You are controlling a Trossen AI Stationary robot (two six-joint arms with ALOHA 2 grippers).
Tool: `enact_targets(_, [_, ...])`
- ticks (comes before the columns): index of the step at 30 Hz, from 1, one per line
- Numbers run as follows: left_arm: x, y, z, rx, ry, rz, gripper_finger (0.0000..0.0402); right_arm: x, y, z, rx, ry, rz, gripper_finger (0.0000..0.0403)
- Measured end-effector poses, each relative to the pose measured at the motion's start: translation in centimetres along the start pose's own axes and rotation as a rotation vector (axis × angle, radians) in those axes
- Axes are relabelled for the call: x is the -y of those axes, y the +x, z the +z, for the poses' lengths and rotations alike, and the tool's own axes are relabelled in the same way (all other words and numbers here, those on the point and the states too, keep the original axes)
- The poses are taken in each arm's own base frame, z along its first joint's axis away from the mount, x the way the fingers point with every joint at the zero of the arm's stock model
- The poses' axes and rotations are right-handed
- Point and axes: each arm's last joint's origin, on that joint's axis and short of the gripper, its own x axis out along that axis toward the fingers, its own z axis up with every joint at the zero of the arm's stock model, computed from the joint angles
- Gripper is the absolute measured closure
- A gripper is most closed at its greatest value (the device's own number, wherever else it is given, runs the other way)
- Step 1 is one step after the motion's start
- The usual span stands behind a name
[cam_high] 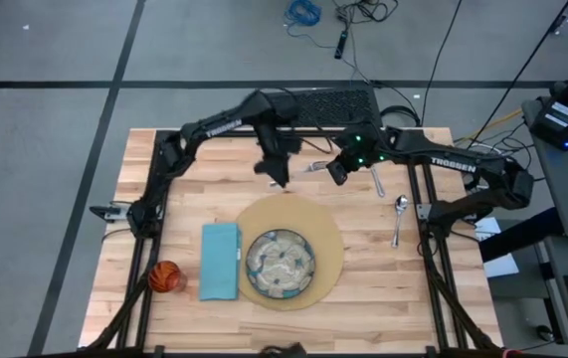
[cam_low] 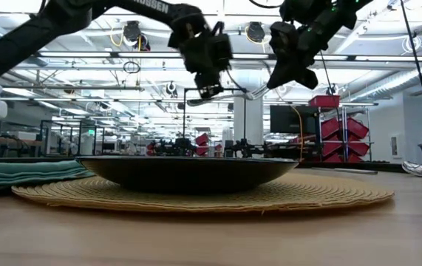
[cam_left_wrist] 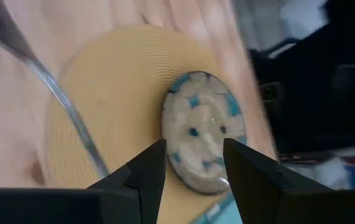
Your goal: Set table place
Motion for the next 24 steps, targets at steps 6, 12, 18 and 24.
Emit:
enact_targets(6, [0.5, 3.8, 2.6, -0.191, -0.067, 0.561, 0.0256, -1.2, 0.3, -0.8, -0.028, -0.006, -0.028, 0.0403])
enact_targets(12, [1.8, 6.2, 4.2, -0.218, -0.06, 0.948, 0.0256, -1.4, 0.3, -1.5, -0.046, 0.031, -0.129, 0.0403])
enact_targets(18, [3.6, 8.5, 5.8, -0.208, 0.073, 1.136, 0.0256, -1.7, 0.4, -1.1, -0.016, 0.007, -0.084, 0.0403])
enact_targets(24, [4.2, 9.3, 6.5, -0.145, 0.097, 1.161, 0.0256, -1.7, 0.0, -1.2, -0.017, -0.016, -0.08, 0.0402])
